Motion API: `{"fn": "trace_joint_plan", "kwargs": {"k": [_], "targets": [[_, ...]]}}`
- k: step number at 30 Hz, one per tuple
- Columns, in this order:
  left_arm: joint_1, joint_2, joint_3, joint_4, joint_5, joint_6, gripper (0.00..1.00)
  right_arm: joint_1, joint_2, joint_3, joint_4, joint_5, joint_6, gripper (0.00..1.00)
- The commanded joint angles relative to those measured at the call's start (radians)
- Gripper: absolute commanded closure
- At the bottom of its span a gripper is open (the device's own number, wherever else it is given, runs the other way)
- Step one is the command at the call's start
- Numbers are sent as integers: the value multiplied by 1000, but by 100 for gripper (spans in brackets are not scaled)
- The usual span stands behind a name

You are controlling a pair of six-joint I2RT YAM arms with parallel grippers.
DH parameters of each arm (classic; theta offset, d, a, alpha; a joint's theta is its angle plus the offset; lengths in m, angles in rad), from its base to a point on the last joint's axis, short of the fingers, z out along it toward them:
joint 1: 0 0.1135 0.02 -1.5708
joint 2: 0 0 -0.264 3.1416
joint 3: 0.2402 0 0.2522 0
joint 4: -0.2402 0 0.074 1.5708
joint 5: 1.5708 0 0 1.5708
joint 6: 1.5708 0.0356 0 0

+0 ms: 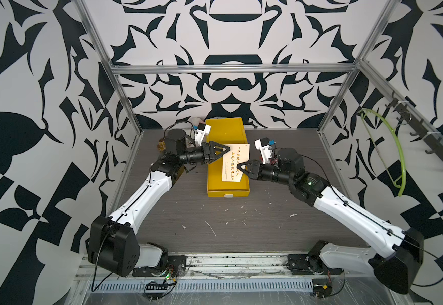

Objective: Take the postcards out of the drawer
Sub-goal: Pick up the postcard from the drawer.

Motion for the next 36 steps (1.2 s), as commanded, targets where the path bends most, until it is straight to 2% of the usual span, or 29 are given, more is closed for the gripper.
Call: {"fn": "trace_joint_plan", "kwargs": {"k": [1, 7, 10, 11, 12, 15, 18, 22, 24, 29, 32, 36], "targets": [[-10, 13, -7, 52, 54, -15, 66, -5, -12, 33, 90, -3, -14, 85], [-14, 29, -1, 55, 61, -14, 100, -9, -16, 28, 113, 9, -18, 86], [-16, 36, 0, 58, 62, -16, 100, -12, -11, 33, 118, 11, -23, 84], [-15, 36, 0, 61, 62, -17, 100, -12, -7, 39, 109, 13, -32, 80], [-16, 36, 1, 61, 62, -18, 100, -14, -7, 46, 92, 19, -42, 74], [-8, 37, 30, 50, 65, -5, 100, -34, -26, 58, 39, 44, -102, 46], [26, 54, 79, 28, 76, -4, 100, -77, -56, 48, 25, 32, -184, 36], [58, 101, 149, 29, 127, -25, 100, -149, -67, 12, 98, -102, -207, 34], [59, 122, 175, 40, 154, -37, 100, -153, -56, -1, 154, -162, -209, 34], [59, 169, 175, 199, 213, -171, 100, -153, -10, -12, 282, -296, -225, 36], [59, 198, 166, 325, 256, -275, 100, -153, 6, -3, 297, -342, -266, 37], [59, 218, 174, 400, 302, -341, 100, -153, 14, 14, 269, -360, -308, 36]]}}
